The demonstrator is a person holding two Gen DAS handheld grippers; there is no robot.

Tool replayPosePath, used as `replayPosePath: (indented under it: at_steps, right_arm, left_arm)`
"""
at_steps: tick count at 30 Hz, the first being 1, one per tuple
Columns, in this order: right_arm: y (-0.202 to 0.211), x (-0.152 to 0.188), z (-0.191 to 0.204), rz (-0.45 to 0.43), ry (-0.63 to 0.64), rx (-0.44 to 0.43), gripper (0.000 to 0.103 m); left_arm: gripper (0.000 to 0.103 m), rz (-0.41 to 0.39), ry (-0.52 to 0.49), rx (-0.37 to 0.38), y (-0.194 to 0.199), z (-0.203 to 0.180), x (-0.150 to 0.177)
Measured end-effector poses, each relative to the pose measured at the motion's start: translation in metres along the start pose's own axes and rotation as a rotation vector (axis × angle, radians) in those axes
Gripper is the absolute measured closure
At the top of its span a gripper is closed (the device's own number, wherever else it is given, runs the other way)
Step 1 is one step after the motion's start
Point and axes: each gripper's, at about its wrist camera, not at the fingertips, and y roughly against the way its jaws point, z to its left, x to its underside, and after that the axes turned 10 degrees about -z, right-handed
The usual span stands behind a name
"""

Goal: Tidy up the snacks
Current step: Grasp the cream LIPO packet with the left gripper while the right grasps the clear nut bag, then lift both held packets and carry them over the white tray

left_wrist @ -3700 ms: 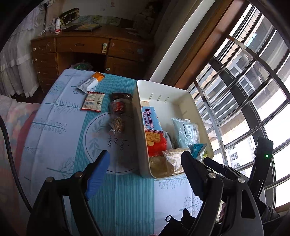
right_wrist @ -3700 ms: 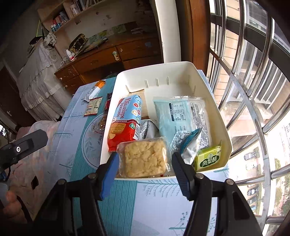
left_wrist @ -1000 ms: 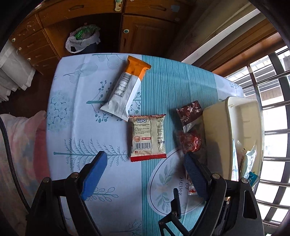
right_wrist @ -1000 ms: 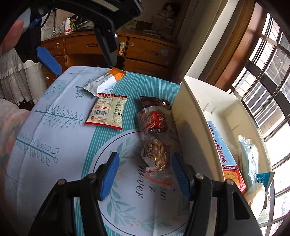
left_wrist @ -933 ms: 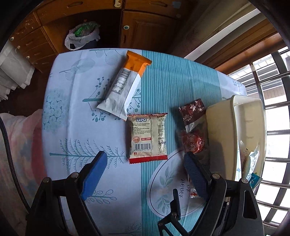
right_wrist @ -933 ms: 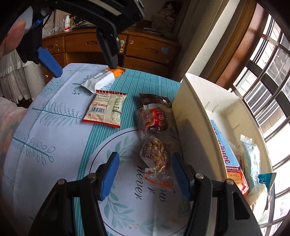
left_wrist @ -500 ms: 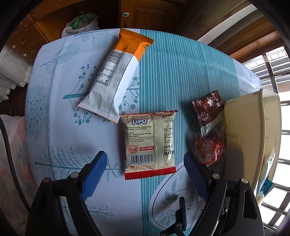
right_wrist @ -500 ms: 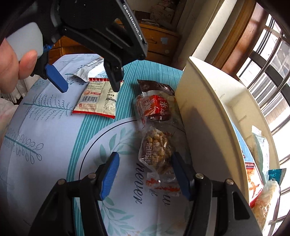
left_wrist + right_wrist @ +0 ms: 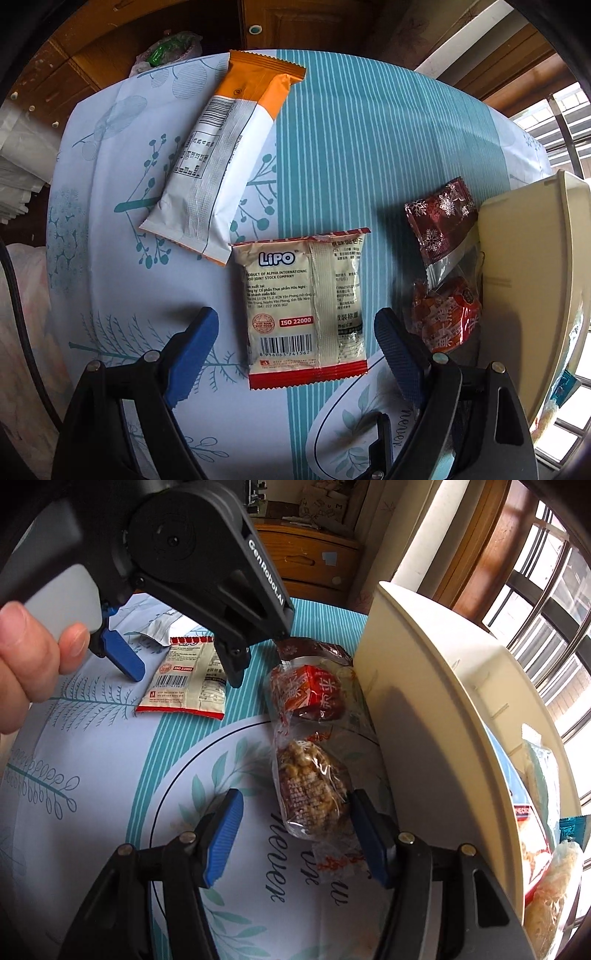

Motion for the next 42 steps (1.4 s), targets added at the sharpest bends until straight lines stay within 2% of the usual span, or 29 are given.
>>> replayPosePath:
  at_steps: [1, 2, 4, 5, 7, 9, 16, 22, 28, 38, 40, 42]
  right_arm:
    - [0.001, 0.001, -0.001, 0.0, -0.004, -0.013, 0.047]
    - [0.0, 0.002, -0.003, 0.0, -0.007, -0.026, 0.055]
    - [0.0, 0.001, -0.003, 0.002, 0.002, -0.036, 0.066]
    - [0.0, 0.001, -0.003, 0.003, 0.002, -0.048, 0.07]
    - [0.0, 0.001, -0.003, 0.008, 0.003, -0.062, 0.075]
    - [0.0, 0.002, -0.003, 0.011, 0.003, -0.066, 0.075]
    - [0.006, 0.001, -0.002, 0.021, 0.0, -0.106, 0.076]
    - [0.019, 0.001, 0.002, 0.019, 0.011, -0.124, 0.076]
    - [0.034, -0.001, 0.005, 0.008, 0.02, -0.128, 0.076]
    - [0.065, -0.006, 0.005, -0.012, 0.02, -0.127, 0.076]
    - [0.073, -0.007, 0.006, -0.018, 0.02, -0.123, 0.076]
    - [0.082, -0.007, 0.007, -0.024, 0.012, -0.124, 0.076]
  left_arm:
    - [0.018, 0.0, 0.006, -0.006, -0.001, -0.002, -0.001]
    - [0.018, -0.002, 0.008, -0.013, -0.002, -0.003, -0.001]
    - [0.025, -0.003, 0.006, -0.043, -0.002, -0.006, -0.001]
    - [0.026, -0.005, 0.006, -0.053, -0.003, -0.007, -0.001]
    - [0.034, -0.006, 0.006, -0.071, 0.0, -0.006, 0.0]
    - [0.041, -0.01, 0.011, -0.085, 0.001, -0.005, 0.0]
    - [0.052, -0.008, 0.043, -0.055, 0.006, 0.008, 0.004]
    - [0.059, 0.03, 0.062, -0.037, 0.015, 0.024, 0.013]
    - [0.059, 0.07, 0.083, -0.027, 0.021, 0.039, 0.022]
    - [0.059, 0.042, 0.099, -0.008, 0.069, 0.054, 0.053]
    - [0.059, 0.032, 0.104, 0.003, 0.083, 0.076, 0.066]
    - [0.059, 0.022, 0.105, 0.013, 0.097, 0.081, 0.079]
